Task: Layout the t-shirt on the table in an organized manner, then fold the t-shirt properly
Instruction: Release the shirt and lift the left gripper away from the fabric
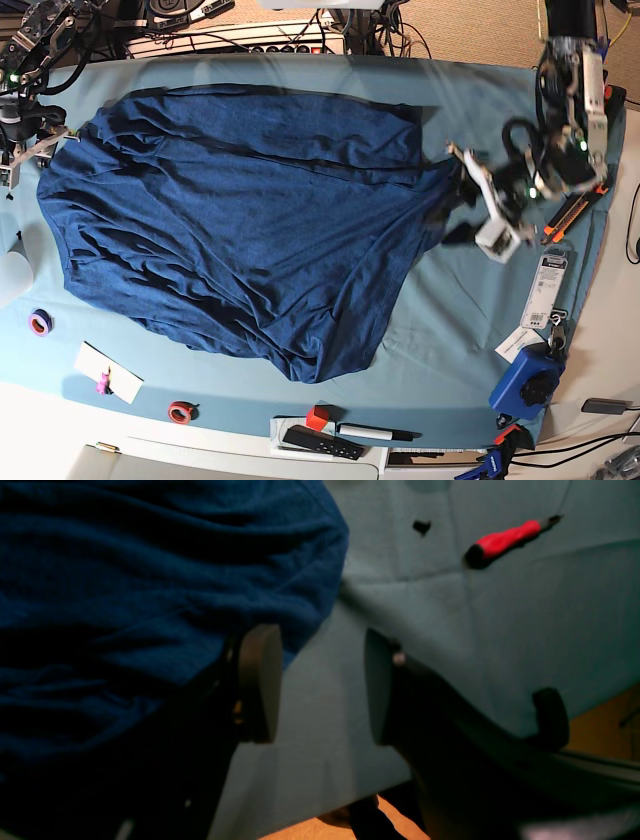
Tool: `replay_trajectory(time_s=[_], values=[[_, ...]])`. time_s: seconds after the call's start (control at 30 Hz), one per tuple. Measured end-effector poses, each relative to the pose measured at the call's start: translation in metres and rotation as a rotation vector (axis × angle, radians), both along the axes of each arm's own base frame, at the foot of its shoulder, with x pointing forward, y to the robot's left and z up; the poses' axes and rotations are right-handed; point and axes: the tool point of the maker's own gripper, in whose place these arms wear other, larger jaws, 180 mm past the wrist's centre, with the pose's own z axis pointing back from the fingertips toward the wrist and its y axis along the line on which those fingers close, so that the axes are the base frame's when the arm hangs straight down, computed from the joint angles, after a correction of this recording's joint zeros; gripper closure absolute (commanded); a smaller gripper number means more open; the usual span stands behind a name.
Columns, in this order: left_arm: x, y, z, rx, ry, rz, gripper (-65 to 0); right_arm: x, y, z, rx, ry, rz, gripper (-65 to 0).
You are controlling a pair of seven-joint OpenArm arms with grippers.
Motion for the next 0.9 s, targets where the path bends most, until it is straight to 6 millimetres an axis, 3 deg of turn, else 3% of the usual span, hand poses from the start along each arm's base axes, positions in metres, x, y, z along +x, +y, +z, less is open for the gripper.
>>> replay_trajectory(time_s=[0.2,0.4,0.73,0.83,0.9], values=[[0.012,0.028,-0.018,0.251,-0.024,0.034,-18.4,0.0,0.0,0.0,0.0,0.0,0.0,-27.0],[0.012,0.059,-0.026,0.408,-0.022,0.036,-18.4,0.001,0.0,0.001,-0.002,-0.009,0.003,-27.0],[0.008,0.05,0.009,0.158,-0.179,0.002,-18.5,0.004,0.0,0.004,-0.008,-0.029,0.01,-27.0],[0.0,0.043,0.013,0.078,-0.208,0.003,-18.5,0.005,0.0,0.004,-0.009,-0.031,0.011,-27.0],[-0.01,0.036,0.006,0.039,-0.187,-0.003,-18.4,0.005,0.0,0.004,-0.009,-0.032,0.011,-27.0]])
